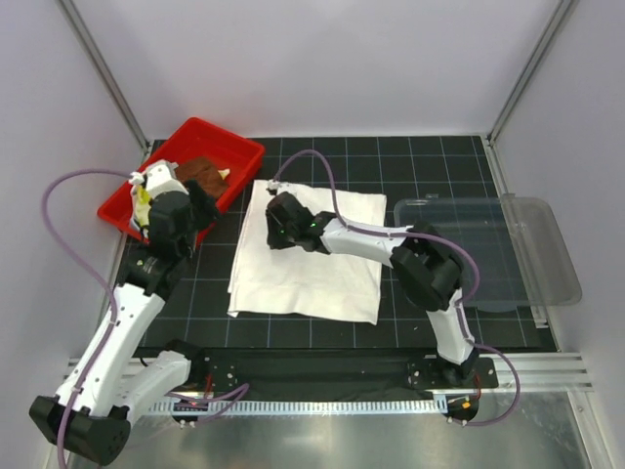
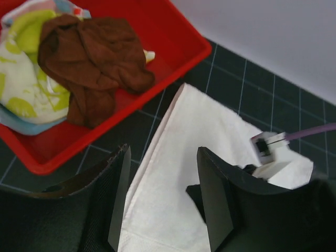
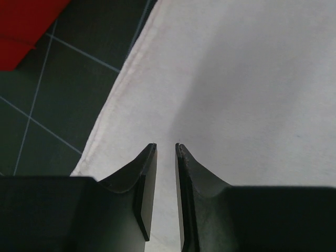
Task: Fold and stack the towels
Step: Fold the towel
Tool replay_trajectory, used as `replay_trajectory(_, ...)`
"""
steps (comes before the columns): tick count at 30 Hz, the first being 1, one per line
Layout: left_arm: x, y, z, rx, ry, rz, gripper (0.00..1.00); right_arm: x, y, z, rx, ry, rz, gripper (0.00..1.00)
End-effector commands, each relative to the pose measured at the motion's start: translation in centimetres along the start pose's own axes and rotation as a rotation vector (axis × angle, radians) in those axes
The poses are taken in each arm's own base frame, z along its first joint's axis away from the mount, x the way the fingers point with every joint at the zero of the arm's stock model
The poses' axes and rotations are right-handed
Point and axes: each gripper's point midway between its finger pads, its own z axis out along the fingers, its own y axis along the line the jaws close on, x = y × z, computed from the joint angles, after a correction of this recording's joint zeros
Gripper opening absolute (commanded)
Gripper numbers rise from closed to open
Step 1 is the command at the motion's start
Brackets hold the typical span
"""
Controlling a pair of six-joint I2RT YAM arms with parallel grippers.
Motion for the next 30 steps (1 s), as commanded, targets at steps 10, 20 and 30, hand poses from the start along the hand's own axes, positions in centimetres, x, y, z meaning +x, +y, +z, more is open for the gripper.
replay_trajectory(10, -3.1, 2.2, 0.4, -0.079, 0.005, 0.037, 0.65, 10.3, 4.7, -0.5, -0.129, 0.144, -0.196, 0.29)
replay_trajectory(20, 1.8, -0.2, 2.6, 0.093, 0.231, 0.036, 0.60, 15.4, 7.9, -8.9, -0.290, 0.197, -0.237, 0.31)
replay_trajectory(30, 12.2, 2.0, 5.2, 0.049, 0.445, -0.069, 0.59, -3.5, -3.1, -10.8, -0.067, 0.067, -0.151, 0.41)
